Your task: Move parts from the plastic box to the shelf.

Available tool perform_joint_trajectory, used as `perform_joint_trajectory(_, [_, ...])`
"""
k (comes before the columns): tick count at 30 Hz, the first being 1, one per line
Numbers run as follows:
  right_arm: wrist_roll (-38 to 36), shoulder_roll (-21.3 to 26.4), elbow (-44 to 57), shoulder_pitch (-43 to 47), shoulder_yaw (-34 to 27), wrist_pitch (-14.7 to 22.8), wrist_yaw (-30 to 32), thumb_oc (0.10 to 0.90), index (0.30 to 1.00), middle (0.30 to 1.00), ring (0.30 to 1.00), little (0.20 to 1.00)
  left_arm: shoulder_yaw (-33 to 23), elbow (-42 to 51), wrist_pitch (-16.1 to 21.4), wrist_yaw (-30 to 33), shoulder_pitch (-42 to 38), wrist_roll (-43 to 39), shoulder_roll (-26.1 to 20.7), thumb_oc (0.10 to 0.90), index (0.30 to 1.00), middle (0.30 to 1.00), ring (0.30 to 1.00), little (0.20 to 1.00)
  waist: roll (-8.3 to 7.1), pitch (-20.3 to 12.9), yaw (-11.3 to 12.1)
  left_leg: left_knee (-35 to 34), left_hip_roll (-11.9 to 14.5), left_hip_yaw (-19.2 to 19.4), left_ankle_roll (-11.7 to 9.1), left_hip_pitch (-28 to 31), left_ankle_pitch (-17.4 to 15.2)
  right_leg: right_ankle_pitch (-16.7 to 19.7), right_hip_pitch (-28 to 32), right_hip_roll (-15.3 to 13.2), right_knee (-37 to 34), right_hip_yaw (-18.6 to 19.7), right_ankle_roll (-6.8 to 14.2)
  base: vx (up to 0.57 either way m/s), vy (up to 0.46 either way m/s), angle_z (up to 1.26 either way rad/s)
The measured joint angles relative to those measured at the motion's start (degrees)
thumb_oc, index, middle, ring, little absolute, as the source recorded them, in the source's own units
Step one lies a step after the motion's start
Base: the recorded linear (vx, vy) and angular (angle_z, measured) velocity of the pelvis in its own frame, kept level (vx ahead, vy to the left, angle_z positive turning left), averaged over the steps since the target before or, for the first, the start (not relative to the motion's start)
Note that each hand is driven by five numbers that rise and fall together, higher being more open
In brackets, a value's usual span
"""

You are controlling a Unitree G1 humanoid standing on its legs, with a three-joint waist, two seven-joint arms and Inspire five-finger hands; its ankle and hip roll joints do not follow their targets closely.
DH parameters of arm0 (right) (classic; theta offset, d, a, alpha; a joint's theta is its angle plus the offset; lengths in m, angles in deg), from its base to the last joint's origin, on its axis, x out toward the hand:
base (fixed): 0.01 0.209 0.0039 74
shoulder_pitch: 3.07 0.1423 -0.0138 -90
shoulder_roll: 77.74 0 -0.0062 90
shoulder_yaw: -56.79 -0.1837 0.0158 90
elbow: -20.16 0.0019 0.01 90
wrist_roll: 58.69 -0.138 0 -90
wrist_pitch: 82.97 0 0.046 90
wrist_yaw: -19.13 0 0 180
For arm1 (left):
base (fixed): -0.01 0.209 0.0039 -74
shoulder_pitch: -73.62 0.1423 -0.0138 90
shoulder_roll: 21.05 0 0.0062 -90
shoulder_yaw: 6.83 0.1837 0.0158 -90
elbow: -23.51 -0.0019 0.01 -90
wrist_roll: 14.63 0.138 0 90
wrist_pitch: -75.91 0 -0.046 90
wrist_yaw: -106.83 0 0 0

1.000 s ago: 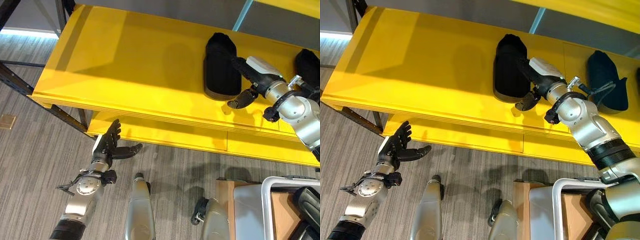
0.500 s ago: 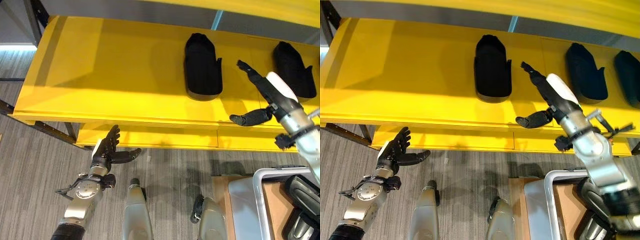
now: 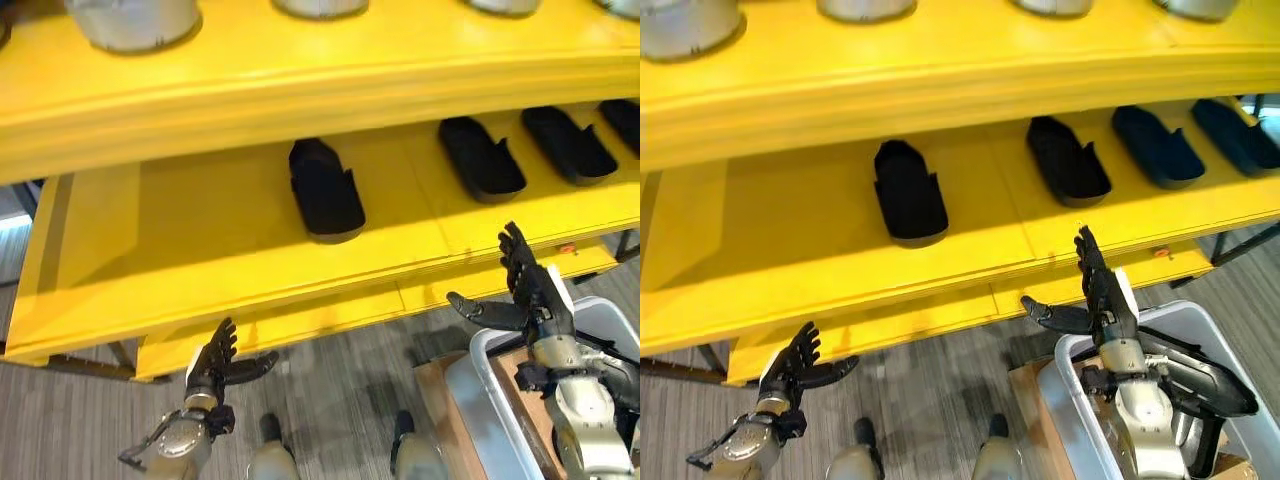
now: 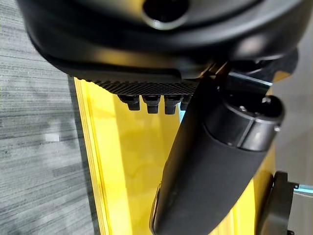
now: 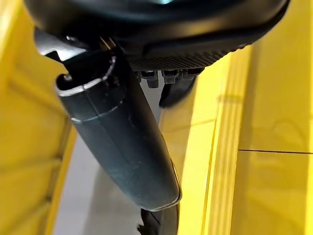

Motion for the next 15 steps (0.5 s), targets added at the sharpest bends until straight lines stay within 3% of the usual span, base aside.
perform_joint_trajectory(3, [-1.29, -1.71, -0.22, -2.94, 0.52, 0.32, -0.16, 0.9, 1.0, 1.0, 1.0, 1.0, -0.18, -0.25, 0.02, 0.6, 1.47, 0.0, 1.25, 0.9, 1.0, 1.0, 1.0, 1.0, 0.82, -2.02, -0.92, -3.64, 0.84, 0.78, -0.46, 2.22, 1.83, 0.67, 0.84, 1.28, -1.83, 0.24, -0.39, -0.01, -0.068, -0.16])
perform_joint_trajectory(8, [-3.17, -1.34, -0.71, -4.56, 2.79, 0.38, -0.99, 0.9, 1.0, 1.0, 1.0, 1.0, 0.0, -0.37, 0.37, 1.02, 2.79, 0.3, 2.44, 0.9, 1.0, 1.0, 1.0, 1.0, 3.44, -4.65, -1.39, -8.3, 3.01, 3.24, -0.87, 4.8, 4.18, 2.27, 0.8, 4.45, -3.99, 1.95, -1.16, -0.03, -0.102, -0.21])
perform_joint_trajectory(15, [-3.44, -0.17, -3.32, -6.85, 4.65, 0.41, -1.55, 0.9, 1.0, 1.0, 1.0, 1.0, 0.55, -0.34, 2.22, 1.26, 2.45, 0.43, 4.96, 0.9, 1.0, 1.0, 1.0, 1.0, 5.8, -6.26, -1.43, -9.07, 6.63, 3.0, 0.57, 4.53, 5.49, -0.61, -2.26, 8.22, 1.27, 1.77, -3.65, -0.07, -0.147, -0.07])
